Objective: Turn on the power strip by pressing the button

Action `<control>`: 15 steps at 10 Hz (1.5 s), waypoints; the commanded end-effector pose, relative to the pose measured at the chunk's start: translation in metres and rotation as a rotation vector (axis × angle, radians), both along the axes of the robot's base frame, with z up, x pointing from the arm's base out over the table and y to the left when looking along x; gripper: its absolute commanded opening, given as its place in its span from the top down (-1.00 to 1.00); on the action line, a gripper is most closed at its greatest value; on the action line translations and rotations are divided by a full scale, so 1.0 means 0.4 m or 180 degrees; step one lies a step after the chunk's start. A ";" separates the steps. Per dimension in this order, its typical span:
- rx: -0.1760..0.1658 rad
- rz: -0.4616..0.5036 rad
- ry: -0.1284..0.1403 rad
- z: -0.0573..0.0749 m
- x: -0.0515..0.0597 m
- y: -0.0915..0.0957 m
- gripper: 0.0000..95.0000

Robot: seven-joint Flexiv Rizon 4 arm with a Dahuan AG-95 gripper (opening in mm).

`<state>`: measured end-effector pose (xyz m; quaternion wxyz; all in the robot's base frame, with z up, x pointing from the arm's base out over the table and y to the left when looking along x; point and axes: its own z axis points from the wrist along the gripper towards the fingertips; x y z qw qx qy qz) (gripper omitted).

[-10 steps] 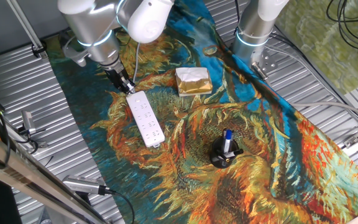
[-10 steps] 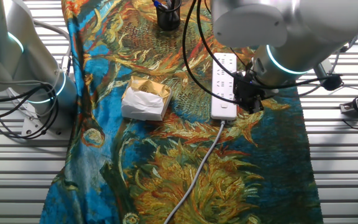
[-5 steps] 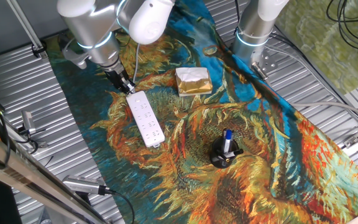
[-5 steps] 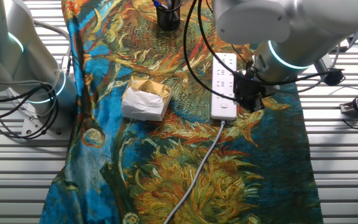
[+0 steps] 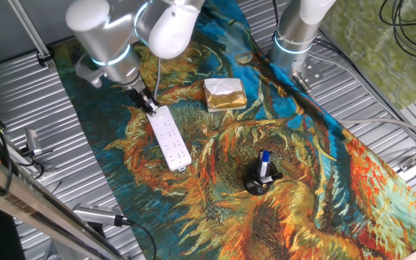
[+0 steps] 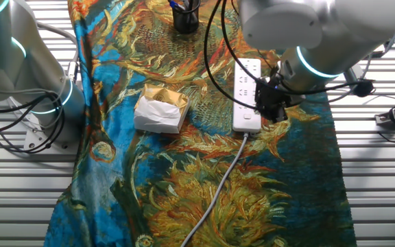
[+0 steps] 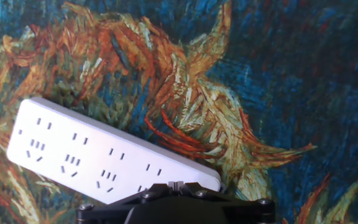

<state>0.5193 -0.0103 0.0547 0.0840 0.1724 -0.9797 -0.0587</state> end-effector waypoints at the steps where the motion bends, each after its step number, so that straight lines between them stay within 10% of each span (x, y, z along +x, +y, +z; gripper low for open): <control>1: -0.0004 0.0023 0.0054 -0.019 -0.008 -0.010 1.00; 15: 0.0021 0.0053 0.0095 -0.032 -0.045 -0.025 1.00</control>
